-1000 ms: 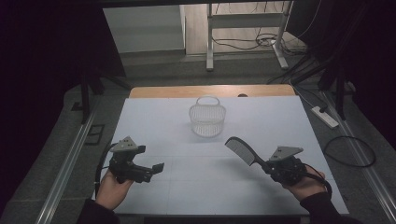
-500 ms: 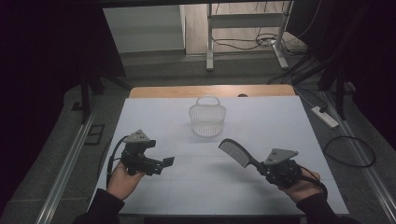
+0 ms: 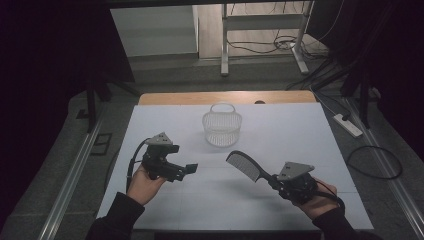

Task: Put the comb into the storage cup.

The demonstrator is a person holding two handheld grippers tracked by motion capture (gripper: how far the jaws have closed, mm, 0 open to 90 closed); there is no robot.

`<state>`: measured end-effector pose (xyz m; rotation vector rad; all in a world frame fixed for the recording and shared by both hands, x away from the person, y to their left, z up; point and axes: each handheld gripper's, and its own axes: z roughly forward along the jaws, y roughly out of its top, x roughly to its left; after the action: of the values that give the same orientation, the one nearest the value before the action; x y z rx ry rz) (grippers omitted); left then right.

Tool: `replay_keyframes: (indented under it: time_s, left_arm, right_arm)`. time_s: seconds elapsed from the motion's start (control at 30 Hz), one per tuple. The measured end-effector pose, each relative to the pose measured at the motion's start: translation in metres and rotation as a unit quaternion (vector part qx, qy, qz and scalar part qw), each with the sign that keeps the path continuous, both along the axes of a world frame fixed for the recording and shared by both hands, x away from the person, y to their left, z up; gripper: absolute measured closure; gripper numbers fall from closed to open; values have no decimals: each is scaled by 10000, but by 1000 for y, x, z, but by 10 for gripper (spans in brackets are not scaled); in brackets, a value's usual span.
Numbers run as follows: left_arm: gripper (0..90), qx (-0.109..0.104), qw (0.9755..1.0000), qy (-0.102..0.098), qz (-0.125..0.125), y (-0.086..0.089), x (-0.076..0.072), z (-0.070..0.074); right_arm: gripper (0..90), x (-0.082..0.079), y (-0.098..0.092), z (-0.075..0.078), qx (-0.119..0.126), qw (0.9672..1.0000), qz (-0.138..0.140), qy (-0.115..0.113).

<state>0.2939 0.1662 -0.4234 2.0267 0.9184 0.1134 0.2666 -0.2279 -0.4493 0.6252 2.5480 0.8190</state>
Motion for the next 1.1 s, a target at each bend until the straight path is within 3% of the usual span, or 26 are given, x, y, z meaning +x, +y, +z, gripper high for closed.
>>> replay_keyframes:
  time_s: [0.6, 1.1]
  left_arm:
    - [0, -74, 9990, 91, -433, -35, 22, 1]
    - [0, -254, 9972, 339, -610, -43, 24, -5]
  right_arm:
    - [721, -7, 14, 0, -8, 9993, 264, -278]
    - [722, -14, 29, -1, -13, 9972, 584, -477]
